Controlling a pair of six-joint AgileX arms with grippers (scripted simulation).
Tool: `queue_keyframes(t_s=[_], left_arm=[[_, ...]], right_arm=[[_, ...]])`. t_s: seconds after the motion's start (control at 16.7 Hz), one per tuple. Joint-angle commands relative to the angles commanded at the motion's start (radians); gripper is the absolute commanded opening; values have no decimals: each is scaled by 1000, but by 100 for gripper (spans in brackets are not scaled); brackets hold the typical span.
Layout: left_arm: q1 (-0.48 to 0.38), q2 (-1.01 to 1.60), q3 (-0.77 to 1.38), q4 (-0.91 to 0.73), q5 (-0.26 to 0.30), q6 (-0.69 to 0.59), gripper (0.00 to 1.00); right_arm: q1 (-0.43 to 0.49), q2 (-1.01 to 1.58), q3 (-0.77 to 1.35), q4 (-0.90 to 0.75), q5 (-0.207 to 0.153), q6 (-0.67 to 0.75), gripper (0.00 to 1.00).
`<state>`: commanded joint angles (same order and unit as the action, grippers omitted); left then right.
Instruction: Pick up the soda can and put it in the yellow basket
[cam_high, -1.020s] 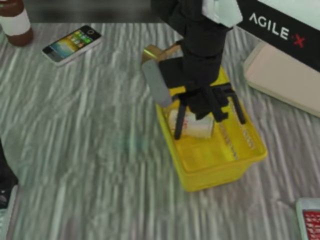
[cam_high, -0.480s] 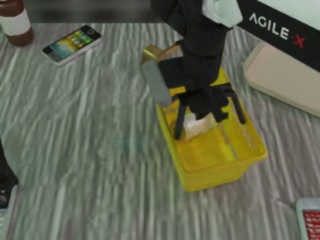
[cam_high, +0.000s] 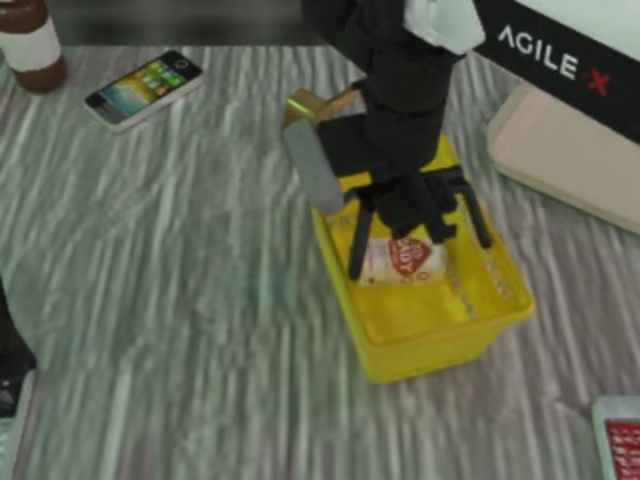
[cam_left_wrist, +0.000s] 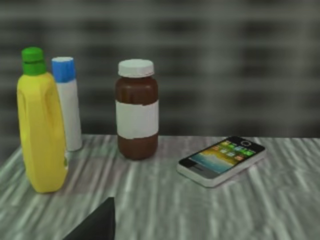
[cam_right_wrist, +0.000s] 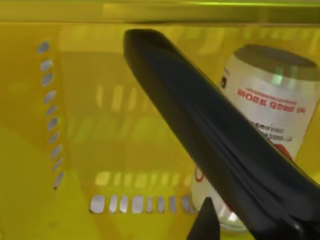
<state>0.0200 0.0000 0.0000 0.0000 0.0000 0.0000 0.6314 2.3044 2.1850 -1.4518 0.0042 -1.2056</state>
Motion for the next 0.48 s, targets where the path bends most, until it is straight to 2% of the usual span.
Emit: queue_keyframes(t_s=[0.48], left_arm=[[0,0,0,0,0,0,100]], right_arm=[[-28,-6,189,-195,0,-36,0]])
